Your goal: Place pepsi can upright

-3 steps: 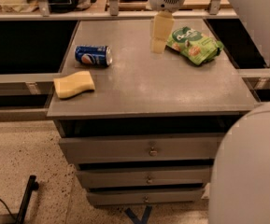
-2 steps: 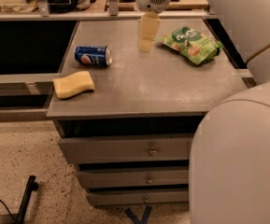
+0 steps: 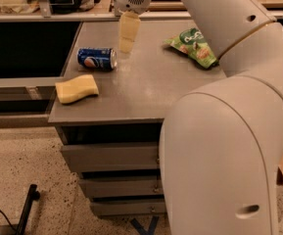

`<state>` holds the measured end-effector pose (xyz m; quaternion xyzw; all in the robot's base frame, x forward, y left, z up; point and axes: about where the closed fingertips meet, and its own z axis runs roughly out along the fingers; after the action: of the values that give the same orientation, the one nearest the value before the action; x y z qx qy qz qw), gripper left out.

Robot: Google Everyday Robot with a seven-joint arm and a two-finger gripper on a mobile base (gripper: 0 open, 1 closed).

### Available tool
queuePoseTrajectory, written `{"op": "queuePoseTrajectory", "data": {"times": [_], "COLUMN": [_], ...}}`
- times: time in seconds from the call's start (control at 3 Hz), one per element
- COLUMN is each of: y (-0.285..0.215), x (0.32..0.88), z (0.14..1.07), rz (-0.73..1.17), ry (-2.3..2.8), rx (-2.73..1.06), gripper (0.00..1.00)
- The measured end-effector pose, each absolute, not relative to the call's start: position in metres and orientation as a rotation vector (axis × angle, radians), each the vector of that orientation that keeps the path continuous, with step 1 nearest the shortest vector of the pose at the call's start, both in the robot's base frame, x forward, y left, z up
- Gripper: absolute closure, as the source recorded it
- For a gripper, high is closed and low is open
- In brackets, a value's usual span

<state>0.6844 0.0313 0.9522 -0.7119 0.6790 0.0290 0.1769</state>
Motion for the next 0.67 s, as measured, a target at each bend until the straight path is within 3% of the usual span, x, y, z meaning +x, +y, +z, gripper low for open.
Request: {"op": "queuePoseTrajectory", "data": {"times": [0.67], "y": [0.075], "x": [0.700], "z": [0.942], "rz": [0.138], "ry": [1.971], "rx": [-1.947], "gripper": [0.00]}}
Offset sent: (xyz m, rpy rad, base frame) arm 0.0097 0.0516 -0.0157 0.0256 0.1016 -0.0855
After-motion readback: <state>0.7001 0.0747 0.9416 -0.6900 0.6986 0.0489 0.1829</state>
